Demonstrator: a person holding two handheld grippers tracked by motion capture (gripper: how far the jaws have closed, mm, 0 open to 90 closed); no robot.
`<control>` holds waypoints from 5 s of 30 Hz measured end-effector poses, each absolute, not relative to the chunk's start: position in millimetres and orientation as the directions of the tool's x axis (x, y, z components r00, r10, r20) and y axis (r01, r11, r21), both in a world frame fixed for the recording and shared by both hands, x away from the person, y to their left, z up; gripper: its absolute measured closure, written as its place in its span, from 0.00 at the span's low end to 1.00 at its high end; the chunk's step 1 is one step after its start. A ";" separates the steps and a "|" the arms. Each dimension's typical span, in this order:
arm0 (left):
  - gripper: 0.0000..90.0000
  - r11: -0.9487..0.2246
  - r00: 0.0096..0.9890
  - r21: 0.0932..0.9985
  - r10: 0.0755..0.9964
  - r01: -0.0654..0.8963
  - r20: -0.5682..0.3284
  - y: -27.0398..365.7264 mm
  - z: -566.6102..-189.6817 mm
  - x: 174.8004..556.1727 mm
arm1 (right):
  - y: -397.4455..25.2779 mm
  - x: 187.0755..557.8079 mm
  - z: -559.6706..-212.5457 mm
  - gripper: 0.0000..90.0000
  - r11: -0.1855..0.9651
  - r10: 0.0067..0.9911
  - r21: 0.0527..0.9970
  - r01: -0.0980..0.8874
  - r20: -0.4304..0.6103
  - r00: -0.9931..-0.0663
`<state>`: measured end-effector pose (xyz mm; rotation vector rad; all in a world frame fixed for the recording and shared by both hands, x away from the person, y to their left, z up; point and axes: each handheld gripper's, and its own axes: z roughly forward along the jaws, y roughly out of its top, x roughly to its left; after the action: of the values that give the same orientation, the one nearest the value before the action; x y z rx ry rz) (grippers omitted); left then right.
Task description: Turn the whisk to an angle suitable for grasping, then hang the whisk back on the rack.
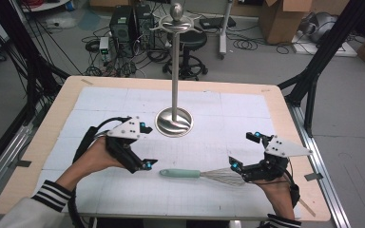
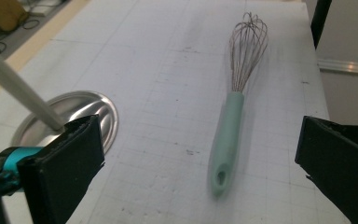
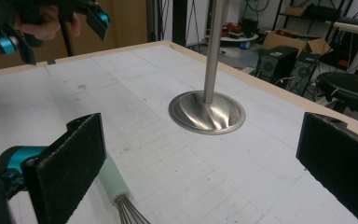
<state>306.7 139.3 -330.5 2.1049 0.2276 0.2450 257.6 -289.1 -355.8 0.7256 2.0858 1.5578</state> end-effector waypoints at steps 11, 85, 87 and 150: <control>0.02 -0.384 0.914 0.919 0.397 0.086 0.081 207.6 -332.3 292.4 | -291.1 257.4 -356.9 0.00 0.227 0.648 0.961 0.160 -0.026 -0.761; 0.02 -0.192 0.845 0.977 0.534 0.098 0.020 280.7 -363.7 272.4 | -215.6 292.3 -334.2 0.00 0.613 0.381 0.774 0.162 -0.109 -0.918; 0.02 -0.195 0.845 0.976 0.535 0.098 0.022 279.9 -364.1 272.7 | -210.9 294.8 -335.2 0.00 0.623 0.364 0.767 0.154 -0.109 -0.925; 0.02 -0.218 0.855 0.970 0.518 0.106 0.023 274.0 -367.9 274.5 | -111.1 307.9 -399.8 0.06 0.925 0.081 0.377 0.053 -0.058 -0.995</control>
<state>274.5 274.0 -367.9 1.7699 0.4774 0.4054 307.9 -111.1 -399.8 0.1052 3.0110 0.5862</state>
